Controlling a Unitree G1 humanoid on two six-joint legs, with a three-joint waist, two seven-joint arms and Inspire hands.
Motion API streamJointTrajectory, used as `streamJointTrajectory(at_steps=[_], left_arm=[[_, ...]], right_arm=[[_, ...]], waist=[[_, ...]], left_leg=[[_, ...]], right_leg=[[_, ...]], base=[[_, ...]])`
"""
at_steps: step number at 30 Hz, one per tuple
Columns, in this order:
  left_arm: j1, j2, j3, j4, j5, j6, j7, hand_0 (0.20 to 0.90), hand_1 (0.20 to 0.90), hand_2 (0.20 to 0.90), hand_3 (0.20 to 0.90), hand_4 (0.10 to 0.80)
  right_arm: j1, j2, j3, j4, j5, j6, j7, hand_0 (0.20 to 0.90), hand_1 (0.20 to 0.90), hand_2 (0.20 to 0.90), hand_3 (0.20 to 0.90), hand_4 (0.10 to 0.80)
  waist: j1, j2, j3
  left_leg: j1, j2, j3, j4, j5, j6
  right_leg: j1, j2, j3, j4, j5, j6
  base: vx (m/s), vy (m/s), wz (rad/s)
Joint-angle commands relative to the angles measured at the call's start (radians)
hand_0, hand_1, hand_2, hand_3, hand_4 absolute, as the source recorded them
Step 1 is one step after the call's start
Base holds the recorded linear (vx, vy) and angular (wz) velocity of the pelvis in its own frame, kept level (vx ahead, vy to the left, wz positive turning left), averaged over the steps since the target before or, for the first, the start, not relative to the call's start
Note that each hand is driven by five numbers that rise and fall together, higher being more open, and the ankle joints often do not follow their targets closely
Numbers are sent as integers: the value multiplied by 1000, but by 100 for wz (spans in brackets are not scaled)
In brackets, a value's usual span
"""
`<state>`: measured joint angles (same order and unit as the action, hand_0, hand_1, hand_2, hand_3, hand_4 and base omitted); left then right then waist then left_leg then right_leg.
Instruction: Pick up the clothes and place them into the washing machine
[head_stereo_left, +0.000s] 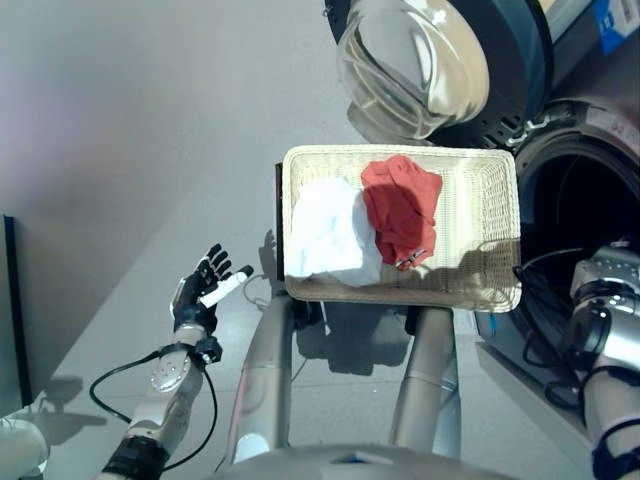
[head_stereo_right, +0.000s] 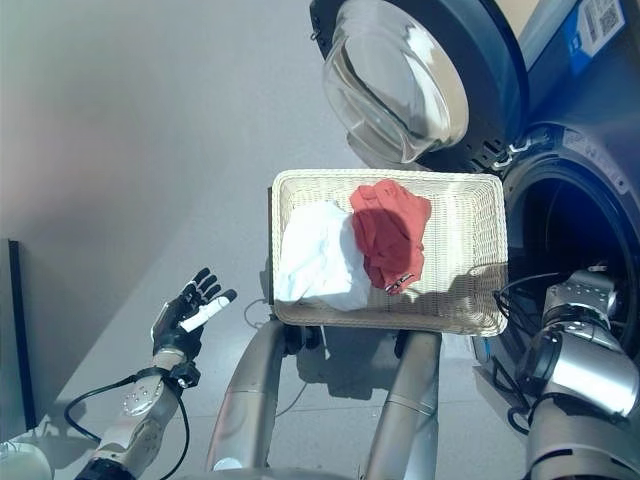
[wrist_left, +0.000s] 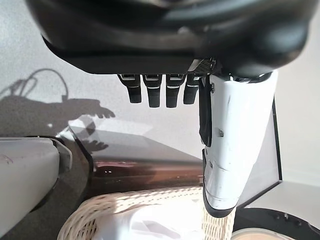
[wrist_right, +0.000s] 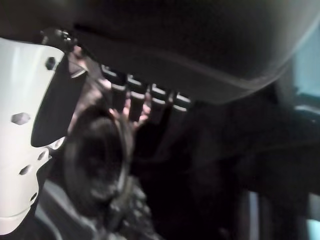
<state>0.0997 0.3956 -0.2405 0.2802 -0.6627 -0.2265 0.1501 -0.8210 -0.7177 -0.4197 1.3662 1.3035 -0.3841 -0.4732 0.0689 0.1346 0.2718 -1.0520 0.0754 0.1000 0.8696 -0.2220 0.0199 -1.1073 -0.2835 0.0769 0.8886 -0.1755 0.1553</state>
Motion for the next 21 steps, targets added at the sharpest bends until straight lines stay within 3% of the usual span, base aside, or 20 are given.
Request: streamJointTrajectory(at_steps=[1, 6, 8, 9, 16, 21], left_arm=[[-9, 26, 59, -46, -9, -82, -6, 900, 900, 900, 900, 800], [-18, 13, 74, -27, 7, -89, -4, 900, 900, 900, 900, 800], [-19, 14, 77, -21, 12, -90, -4, 900, 900, 900, 900, 800], [-22, 14, 80, -16, 16, -93, -6, 900, 900, 900, 900, 800], [-49, 3, 94, 63, 78, -100, -7, 900, 900, 900, 900, 800], [-54, -7, 113, 109, 110, -104, -4, 900, 900, 900, 900, 800]], right_arm=[[36, -21, 81, -28, -119, -8, 46, 900, 900, 900, 900, 800], [88, 147, 165, -79, -244, 16, 66, 900, 900, 900, 900, 800], [87, 161, 176, -80, -268, 20, 60, 900, 900, 900, 900, 800], [88, 172, 197, -82, -302, 32, 66, 900, 900, 900, 900, 800], [143, 292, 259, -157, -412, 30, 80, 900, 900, 900, 900, 800], [200, 331, 265, -197, -455, 19, 79, 900, 900, 900, 900, 800]], waist=[[-5, -13, -25], [-9, -36, -5], [-6, -38, -8], [-5, -42, -1], [-8, -74, 5], [-14, -98, 2]], left_leg=[[80, 51, -60, -32, -30, -102], [99, 40, -57, -55, 0, -93], [121, 42, -57, -64, -22, -95], [121, 34, -55, -86, 13, -90], [223, 4, -57, -215, 63, -82], [311, -16, -70, -332, 107, -82]], right_leg=[[55, -2, 1, -51, 3, -26], [92, -2, -8, -102, 52, -29], [115, -2, -11, -109, 31, -23], [122, -5, -16, -139, 72, -23], [262, -17, -59, -300, 145, 0], [375, -26, -97, -439, 202, 15]], base=[[-24, 32, 5], [-62, 40, 3], [48, 7, 0], [-98, 50, 2], [18, 23, 6], [80, -11, 7]])
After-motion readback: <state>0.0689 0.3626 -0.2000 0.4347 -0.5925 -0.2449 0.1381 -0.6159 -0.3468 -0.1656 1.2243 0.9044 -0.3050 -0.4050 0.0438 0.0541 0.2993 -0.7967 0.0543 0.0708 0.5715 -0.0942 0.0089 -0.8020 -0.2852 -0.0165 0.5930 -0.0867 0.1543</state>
